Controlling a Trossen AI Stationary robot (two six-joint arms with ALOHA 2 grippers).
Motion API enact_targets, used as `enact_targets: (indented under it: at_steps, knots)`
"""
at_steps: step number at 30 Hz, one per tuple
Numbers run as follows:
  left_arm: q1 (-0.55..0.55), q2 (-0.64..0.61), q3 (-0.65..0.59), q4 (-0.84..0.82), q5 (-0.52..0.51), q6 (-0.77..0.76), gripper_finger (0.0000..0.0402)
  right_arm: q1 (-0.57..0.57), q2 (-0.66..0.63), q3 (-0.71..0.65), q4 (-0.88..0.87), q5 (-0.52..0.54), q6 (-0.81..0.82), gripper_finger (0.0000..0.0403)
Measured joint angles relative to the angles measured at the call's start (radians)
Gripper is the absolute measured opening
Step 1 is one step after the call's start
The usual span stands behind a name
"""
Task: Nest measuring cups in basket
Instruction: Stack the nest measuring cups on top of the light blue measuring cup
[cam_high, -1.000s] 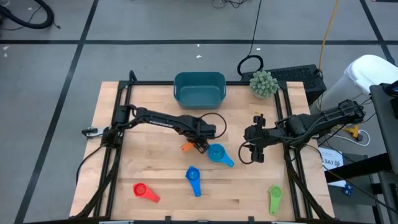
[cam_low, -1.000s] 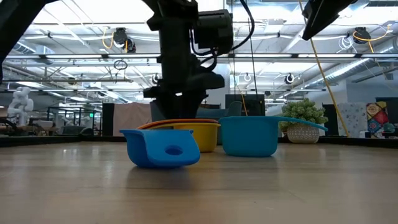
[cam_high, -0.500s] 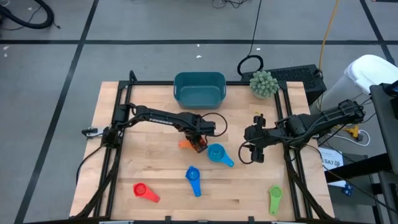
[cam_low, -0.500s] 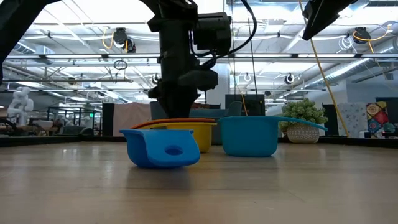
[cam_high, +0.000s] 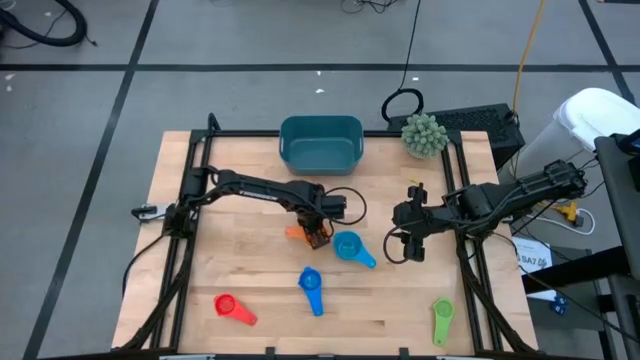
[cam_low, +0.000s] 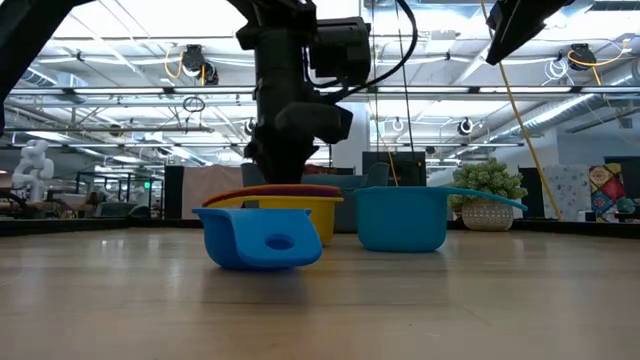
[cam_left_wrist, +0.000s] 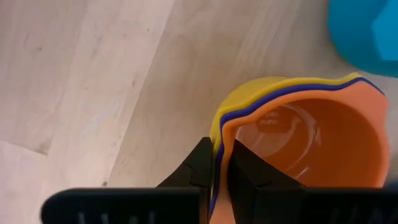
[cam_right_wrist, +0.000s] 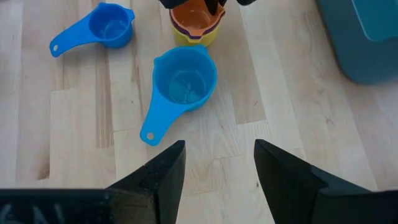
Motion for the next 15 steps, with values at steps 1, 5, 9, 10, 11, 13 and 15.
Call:
enact_targets:
  at_steps: [1,5,9,10,11,13,15]
  knots:
    - [0.0,-0.005,0.005,-0.007,0.002,0.001,0.0025,0.0,0.0,0.0,0.0,0.0,0.0,0.0185]
    - [0.001,-0.052,0.007,-0.016,0.008,0.005,0.0025,0.0,-0.003,0.001,0.001,0.001,-0.003,0.0185]
    - [0.001,-0.069,0.007,-0.046,0.007,0.0,0.0025,0.0,-0.008,0.001,0.008,0.002,-0.004,0.0185]
    - [0.001,-0.069,0.007,-0.055,0.007,0.0,0.0025,0.0,-0.008,0.001,0.008,0.002,-0.004,0.0185]
    - [-0.001,-0.071,0.007,-0.065,0.007,0.001,0.0025,0.0,-0.009,0.001,0.01,0.002,-0.002,0.0185]
    - [-0.001,-0.074,0.007,-0.066,0.007,0.001,0.0025,0.0,-0.01,0.001,0.01,0.003,-0.001,0.0185]
    - [-0.001,-0.074,0.007,-0.062,0.007,0.001,0.0025,0.0,-0.01,0.001,0.01,0.003,0.003,0.0185]
